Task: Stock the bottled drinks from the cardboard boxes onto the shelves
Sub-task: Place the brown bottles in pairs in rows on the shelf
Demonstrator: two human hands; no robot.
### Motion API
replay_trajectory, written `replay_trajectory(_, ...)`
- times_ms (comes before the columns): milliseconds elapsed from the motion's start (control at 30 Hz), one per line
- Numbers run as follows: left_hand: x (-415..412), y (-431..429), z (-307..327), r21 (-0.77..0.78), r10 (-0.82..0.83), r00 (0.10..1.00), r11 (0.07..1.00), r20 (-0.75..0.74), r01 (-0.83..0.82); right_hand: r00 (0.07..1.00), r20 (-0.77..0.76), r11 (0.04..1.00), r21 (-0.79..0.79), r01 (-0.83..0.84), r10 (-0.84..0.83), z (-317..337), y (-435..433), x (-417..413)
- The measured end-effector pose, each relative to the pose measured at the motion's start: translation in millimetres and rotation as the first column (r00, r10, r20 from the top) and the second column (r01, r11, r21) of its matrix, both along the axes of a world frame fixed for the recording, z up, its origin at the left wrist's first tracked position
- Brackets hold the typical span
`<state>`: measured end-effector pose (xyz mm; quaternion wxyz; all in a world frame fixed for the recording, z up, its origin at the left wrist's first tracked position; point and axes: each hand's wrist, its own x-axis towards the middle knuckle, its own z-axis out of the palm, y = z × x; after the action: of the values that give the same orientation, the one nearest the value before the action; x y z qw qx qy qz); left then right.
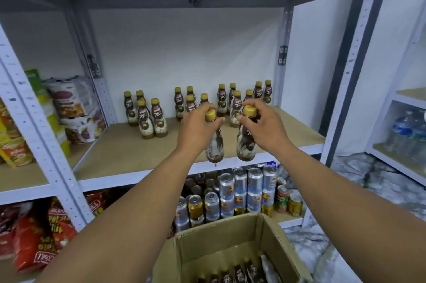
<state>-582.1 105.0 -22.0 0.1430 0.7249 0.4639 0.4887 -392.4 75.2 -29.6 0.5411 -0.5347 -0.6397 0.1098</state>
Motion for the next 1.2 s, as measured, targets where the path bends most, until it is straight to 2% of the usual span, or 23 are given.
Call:
replay_trajectory(333,9.9,103.4,-36.4,-0.065,0.019,0.998,0.998,-0.060,-0.023,1.000,0.026,0.998,-0.065,-0.005,0.006,-38.7,105.5,18.7)
replay_trajectory(600,10.4,126.0,-41.7,-0.104,-0.069,0.994,0.993,-0.087,0.059,0.995,-0.035,0.991,-0.094,-0.097,0.094,-55.1,132.7,27.1)
replay_trajectory(767,3.5,114.0,-68.9,-0.189,-0.107,0.985,0.973,0.136,0.132,0.980,-0.164,0.984,-0.119,-0.131,0.111,-69.9,119.0,30.8)
replay_trajectory(900,4.9,102.8,-103.8,-0.218,-0.131,0.957,0.957,0.259,0.190,0.976,-0.199,0.983,-0.142,-0.115,0.085,-99.6,109.9,26.4)
replay_trajectory(1033,10.2,106.7,-124.0,-0.224,-0.116,0.941,0.955,0.319,0.194,0.974,-0.218,0.983,-0.158,-0.090,0.054,-122.8,112.3,24.8)
replay_trajectory(1200,12.7,109.5,-133.7,-0.219,-0.095,0.942,0.961,0.321,0.171,0.974,-0.226,0.992,-0.114,-0.045,0.019,-137.8,112.2,21.1)
